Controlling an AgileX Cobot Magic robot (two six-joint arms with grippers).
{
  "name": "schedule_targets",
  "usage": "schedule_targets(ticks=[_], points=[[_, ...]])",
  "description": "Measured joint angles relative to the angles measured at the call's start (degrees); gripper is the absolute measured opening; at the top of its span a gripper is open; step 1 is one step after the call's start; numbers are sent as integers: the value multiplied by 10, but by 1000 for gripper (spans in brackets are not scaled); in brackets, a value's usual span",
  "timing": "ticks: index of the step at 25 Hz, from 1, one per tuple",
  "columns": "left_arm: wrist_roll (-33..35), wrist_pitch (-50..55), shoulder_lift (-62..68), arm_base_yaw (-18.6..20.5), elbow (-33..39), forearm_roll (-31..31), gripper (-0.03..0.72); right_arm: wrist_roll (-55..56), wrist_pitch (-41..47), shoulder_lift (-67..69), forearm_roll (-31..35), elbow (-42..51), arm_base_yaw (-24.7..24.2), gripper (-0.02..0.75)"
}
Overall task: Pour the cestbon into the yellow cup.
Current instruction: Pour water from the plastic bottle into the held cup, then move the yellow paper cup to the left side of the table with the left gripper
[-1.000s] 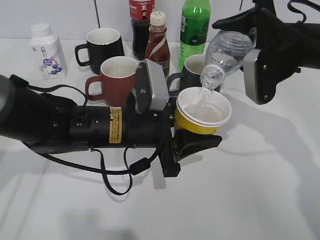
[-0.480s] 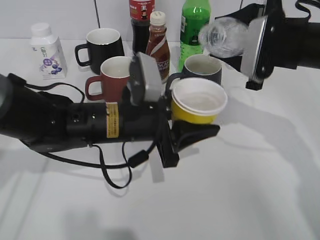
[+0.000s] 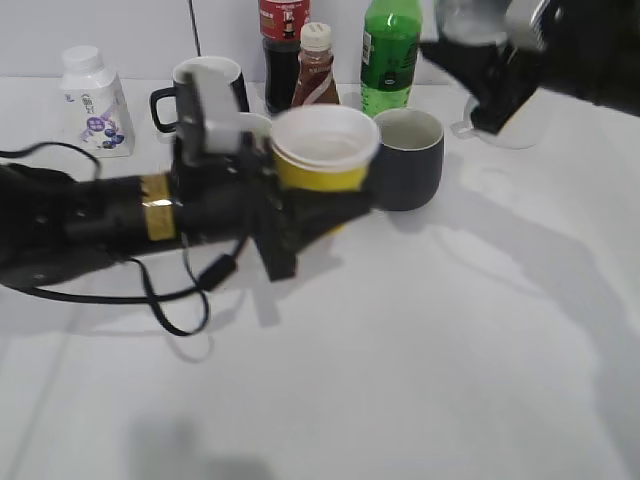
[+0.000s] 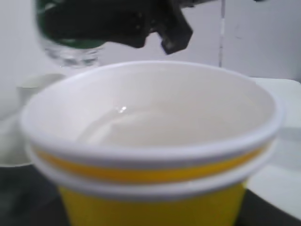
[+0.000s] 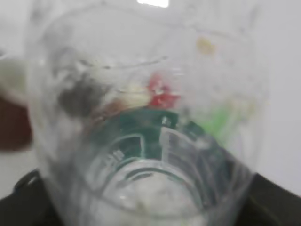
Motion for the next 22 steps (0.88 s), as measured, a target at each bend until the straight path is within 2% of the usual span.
schedule_targets(ticks=[3,8,11,19,22], points=[[0,0,-23,28,17,-2,381,20,-3,0,61,0,0,459],[0,1,-64,75,43,-2,381,30,1,0,113,0,0,459],[0,0,-84,106,57,-7,381,66,5,0,172,0,0,459],[0,2,-112,177,90,-24,381,198,107,0,208,3,0,459],[0,17,-115,198,92,-27,381,217,116,0,228,18,0,459]])
